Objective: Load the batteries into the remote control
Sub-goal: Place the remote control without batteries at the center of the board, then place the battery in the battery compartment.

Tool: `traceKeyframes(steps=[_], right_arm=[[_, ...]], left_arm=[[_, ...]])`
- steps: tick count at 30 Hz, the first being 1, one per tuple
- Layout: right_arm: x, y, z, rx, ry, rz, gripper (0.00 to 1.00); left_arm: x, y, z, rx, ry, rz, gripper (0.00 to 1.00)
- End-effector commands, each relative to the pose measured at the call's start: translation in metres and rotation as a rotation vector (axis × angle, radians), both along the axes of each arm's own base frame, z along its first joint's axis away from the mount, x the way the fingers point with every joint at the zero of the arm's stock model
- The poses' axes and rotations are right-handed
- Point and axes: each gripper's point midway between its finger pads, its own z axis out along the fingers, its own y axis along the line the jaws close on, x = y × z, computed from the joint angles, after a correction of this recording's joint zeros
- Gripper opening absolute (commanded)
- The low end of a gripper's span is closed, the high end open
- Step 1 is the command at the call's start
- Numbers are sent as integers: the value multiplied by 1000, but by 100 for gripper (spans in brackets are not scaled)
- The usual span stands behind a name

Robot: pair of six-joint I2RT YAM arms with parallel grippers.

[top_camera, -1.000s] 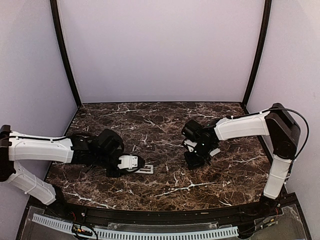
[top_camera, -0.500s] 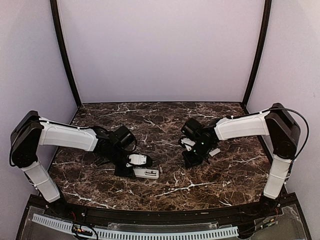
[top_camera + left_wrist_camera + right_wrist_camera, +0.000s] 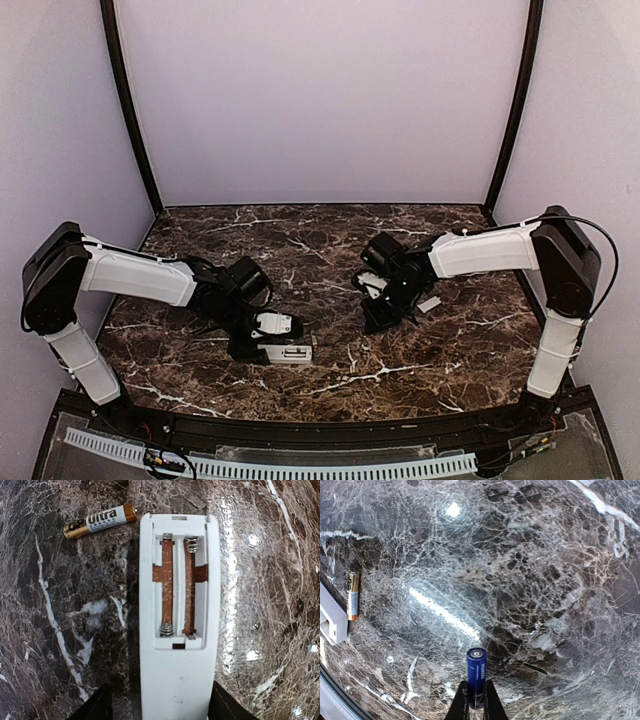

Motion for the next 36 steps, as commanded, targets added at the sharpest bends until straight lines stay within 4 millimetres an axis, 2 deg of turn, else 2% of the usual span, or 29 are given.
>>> traceKeyframes(steps=[1, 7, 12, 18, 23, 29, 31, 36], right_arm=[[7, 8, 18, 49, -42, 34, 0], [9, 12, 33, 82, -85, 87, 0], [9, 24, 54, 142, -133, 155, 0], [-3, 44, 89, 220, -242, 293, 0], [-12, 59, 125, 335, -351, 401, 0], [-13, 67, 164, 417, -494, 508, 0], [-10, 69, 169, 413, -522, 533, 0], [-10, 72, 167, 412, -565, 595, 0]], left_arm=[[-14, 25, -14, 92, 17, 1, 66], [-15, 15, 28, -23, -39, 6, 68], [-12, 0, 76, -196, -114, 29, 68], [9, -8, 137, -394, -243, 183, 68], [36, 9, 171, -483, -248, 492, 67], [37, 37, 194, -548, -212, 727, 64], [37, 50, 200, -585, -223, 808, 64], [35, 76, 213, -677, -279, 932, 64]])
